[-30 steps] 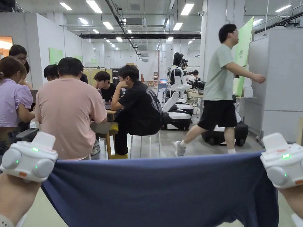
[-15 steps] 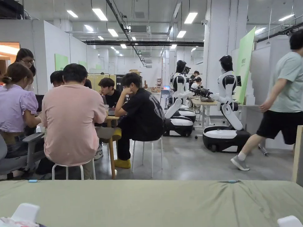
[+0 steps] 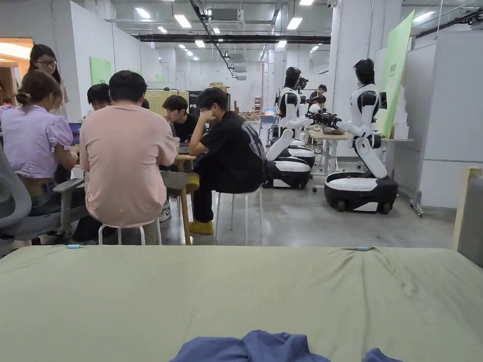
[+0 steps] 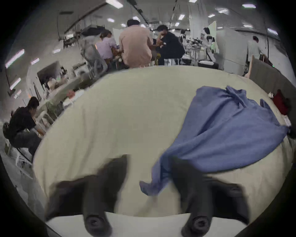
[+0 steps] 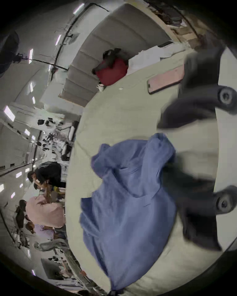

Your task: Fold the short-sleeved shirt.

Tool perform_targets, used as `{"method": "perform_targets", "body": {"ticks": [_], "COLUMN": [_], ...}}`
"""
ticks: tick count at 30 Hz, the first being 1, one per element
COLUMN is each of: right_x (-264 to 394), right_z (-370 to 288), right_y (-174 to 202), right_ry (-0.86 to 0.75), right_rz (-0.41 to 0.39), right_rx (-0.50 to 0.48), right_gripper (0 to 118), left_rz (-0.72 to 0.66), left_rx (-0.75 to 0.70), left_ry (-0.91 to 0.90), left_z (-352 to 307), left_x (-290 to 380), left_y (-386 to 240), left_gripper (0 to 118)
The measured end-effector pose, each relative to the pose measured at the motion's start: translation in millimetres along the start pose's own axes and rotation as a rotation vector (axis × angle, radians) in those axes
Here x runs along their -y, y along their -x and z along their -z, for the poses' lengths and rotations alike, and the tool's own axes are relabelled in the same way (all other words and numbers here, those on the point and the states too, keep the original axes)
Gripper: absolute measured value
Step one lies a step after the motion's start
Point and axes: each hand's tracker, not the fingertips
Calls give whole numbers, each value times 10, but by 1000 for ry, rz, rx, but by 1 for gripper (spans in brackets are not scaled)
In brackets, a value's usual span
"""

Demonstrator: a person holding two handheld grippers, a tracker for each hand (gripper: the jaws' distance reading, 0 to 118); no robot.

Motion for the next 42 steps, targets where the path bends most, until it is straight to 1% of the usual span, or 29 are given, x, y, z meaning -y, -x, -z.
{"method": "perform_targets", "body": {"ticks": [1,2,3,4,5,7,8,9,10,11,12,13,15,18,24,25,30,31,32,33,35,36,37,39,40,42], "right_x": [-83,-191,-294,-428,-537,-729,-841,-909,-950,-982,-1028,-1046,-1053,-1083,-1104,-1111,-1113,-1117,-1106,-1106,-1104,-1093,-1092,-1093,-1087,-1081], "right_z": [-106,-256,-379,-497,-603,-806,-844,-909,-970,-1020,-1008,-1022,-1056,-1066,-1041,-1027,-896,-861,-824,-783,-691,-653,-611,-518,-476,-388], "right_y": [21,77,157,213,337,629,730,854,971,1072,1131,1221,1367,1440,1477,1493,1593,1615,1631,1655,1706,1714,1726,1757,1759,1777], "right_ry": [-36,-96,-141,-169,-197,-270,-287,-288,-297,-300,-304,-296,-296,-268,-254,-249,-229,-224,-214,-208,-196,-188,-180,-165,-159,-144], "right_rz": [13,39,45,35,20,3,14,28,52,65,73,61,40,33,27,19,-9,-12,-17,-21,-31,-32,-33,-34,-36,-37], "right_rx": [-5,-34,-72,-98,-103,-134,-161,-197,-237,-272,-281,-258,-253,-279,-299,-301,-319,-323,-330,-334,-335,-339,-344,-349,-349,-352], "right_gripper": [81,96,104,111,114,114,113,108,88,60,25,1,0,0,0,0,0,0,0,0,0,0,0,0,0,0], "left_rz": [29,36,26,15,1,-2,4,14,18,19,23,25,34,27,16,9,-54,-77,-128,-163,-167,-152,-147,-179,-211,-264], "left_rx": [-31,-49,-27,-1,19,106,139,173,208,241,258,253,249,274,261,258,278,275,277,272,227,201,194,199,185,173], "left_ry": [-26,-74,-135,-190,-193,-228,-246,-260,-276,-286,-282,-282,-294,-271,-218,-186,118,148,185,223,276,305,321,342,364,387], "left_z": [-83,-217,-336,-461,-541,-749,-837,-920,-1007,-1071,-1118,-1147,-1205,-1211,-1123,-1062,-470,-365,-234,-133,-16,77,144,220,287,399], "left_x": [-47,-114,-191,-288,-394,-583,-663,-725,-769,-801,-825,-836,-819,-830,-824,-836,-902,-889,-869,-847,-764,-708,-656,-573,-523,-425], "left_y": [-50,-120,-184,-267,-363,-620,-757,-881,-1001,-1085,-1163,-1219,-1295,-1306,-1105,-1029,-465,-359,-216,-111,29,89,145,241,284,337], "left_gripper": [81,106,118,118,118,117,114,105,80,50,18,0,0,0,0,0,0,0,0,6,79,103,111,98,94,94]}}
